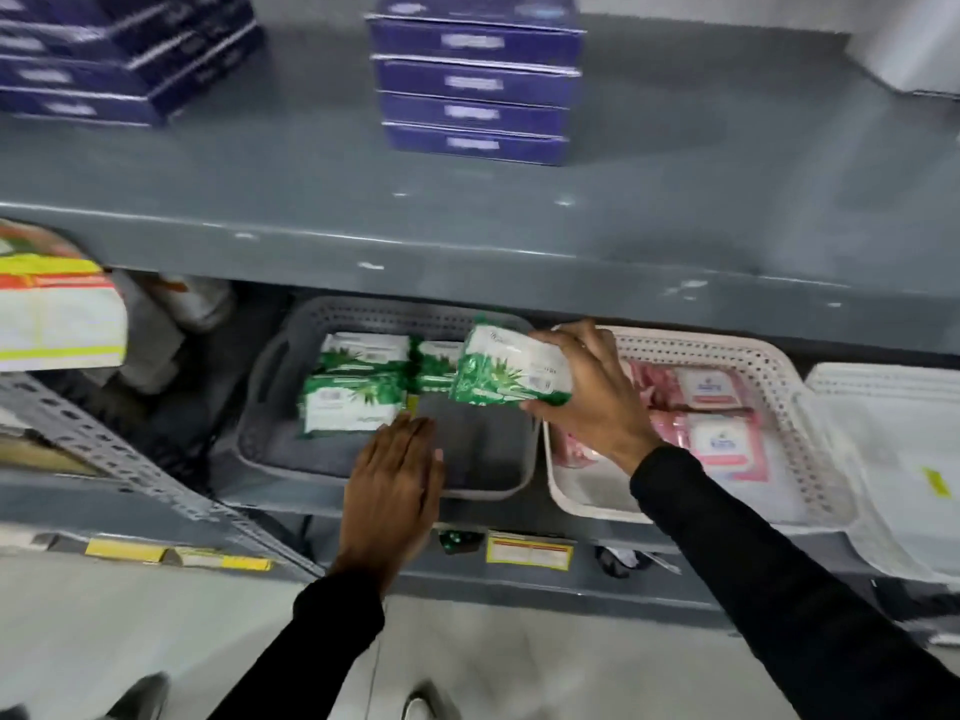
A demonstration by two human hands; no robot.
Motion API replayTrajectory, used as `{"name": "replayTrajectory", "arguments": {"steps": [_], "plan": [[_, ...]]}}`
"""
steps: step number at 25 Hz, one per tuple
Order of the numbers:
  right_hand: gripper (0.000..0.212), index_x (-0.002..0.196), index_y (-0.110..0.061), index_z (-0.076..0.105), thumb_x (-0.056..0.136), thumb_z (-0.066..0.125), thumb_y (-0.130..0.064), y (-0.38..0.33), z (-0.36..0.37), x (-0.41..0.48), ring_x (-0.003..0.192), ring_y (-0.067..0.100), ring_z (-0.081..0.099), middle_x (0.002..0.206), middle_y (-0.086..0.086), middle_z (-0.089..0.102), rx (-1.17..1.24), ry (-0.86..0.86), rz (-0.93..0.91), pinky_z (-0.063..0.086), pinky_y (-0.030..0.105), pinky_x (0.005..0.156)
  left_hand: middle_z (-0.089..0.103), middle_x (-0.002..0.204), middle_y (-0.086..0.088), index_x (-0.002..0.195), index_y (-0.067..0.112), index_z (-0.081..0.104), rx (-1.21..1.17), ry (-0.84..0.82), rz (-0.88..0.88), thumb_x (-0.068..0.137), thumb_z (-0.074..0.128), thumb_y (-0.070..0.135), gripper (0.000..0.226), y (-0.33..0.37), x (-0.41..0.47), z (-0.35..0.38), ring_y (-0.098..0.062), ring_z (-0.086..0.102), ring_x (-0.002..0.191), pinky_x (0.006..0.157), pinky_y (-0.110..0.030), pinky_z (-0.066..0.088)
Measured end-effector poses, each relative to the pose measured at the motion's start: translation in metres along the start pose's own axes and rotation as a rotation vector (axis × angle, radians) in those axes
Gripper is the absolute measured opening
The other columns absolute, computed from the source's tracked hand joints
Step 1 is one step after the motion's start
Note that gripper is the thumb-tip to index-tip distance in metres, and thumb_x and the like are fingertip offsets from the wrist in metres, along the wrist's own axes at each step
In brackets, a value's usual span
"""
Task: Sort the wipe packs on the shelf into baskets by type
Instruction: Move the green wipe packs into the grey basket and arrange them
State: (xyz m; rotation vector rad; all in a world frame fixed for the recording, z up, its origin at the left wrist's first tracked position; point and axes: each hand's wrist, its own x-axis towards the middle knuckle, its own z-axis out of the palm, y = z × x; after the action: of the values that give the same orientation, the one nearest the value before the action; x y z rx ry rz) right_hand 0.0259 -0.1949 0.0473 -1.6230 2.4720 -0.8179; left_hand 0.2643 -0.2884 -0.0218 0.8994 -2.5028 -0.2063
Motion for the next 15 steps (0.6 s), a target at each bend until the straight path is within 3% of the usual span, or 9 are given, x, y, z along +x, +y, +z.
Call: {"name": "replayTrajectory", "arguments": {"steps": [3, 9, 12, 15], "plan": [[0.076, 0.140, -0.020, 0.050, 0.074, 0.082, -0.040, -0.036, 0.036, 0.029, 0.128, 0.022, 0.034, 0.133, 0.002, 0.045, -0.082, -0.075, -0.077, 0.040, 0.041, 0.109, 0.068, 0.128, -0.015, 0.123, 0.004, 0.064, 0.026, 0.004, -0.023, 0.101, 0.040, 0.027, 0.041, -0.039, -0.003, -0.005, -0.032, 0.058, 0.126, 0.104, -0.044, 0.047], [0.080, 0.142, -0.022, 0.048, 0.073, 0.085, -0.036, -0.053, 0.085, 0.045, 0.125, 0.022, 0.034, 0.135, 0.003, 0.044, -0.090, -0.266, -0.033, 0.039, 0.044, 0.109, 0.069, 0.126, -0.012, 0.123, 0.005, 0.064, 0.027, 0.037, -0.026, 0.101, 0.039, 0.026, 0.039, -0.045, -0.010, 0.001, -0.028, 0.059, 0.126, 0.107, -0.043, 0.045], [0.081, 0.143, -0.022, 0.047, 0.072, 0.085, -0.034, -0.050, 0.094, 0.042, 0.128, 0.025, 0.035, 0.138, 0.002, 0.042, -0.128, -0.282, -0.034, 0.042, 0.048, 0.108, 0.069, 0.129, -0.012, 0.125, 0.006, 0.064, 0.048, 0.024, -0.056, 0.101, 0.036, 0.026, 0.043, -0.042, -0.008, 0.000, -0.026, 0.059, 0.127, 0.109, -0.042, 0.044], [0.091, 0.147, -0.024, 0.041, 0.071, 0.084, -0.047, -0.052, 0.089, 0.039, 0.132, 0.025, 0.034, 0.144, 0.003, 0.040, -0.193, -0.267, -0.041, 0.038, 0.051, 0.111, 0.067, 0.132, -0.011, 0.126, 0.006, 0.064, 0.045, 0.004, -0.059, 0.100, 0.037, 0.027, 0.044, -0.038, -0.006, -0.003, -0.024, 0.058, 0.129, 0.111, -0.041, 0.045]]}}
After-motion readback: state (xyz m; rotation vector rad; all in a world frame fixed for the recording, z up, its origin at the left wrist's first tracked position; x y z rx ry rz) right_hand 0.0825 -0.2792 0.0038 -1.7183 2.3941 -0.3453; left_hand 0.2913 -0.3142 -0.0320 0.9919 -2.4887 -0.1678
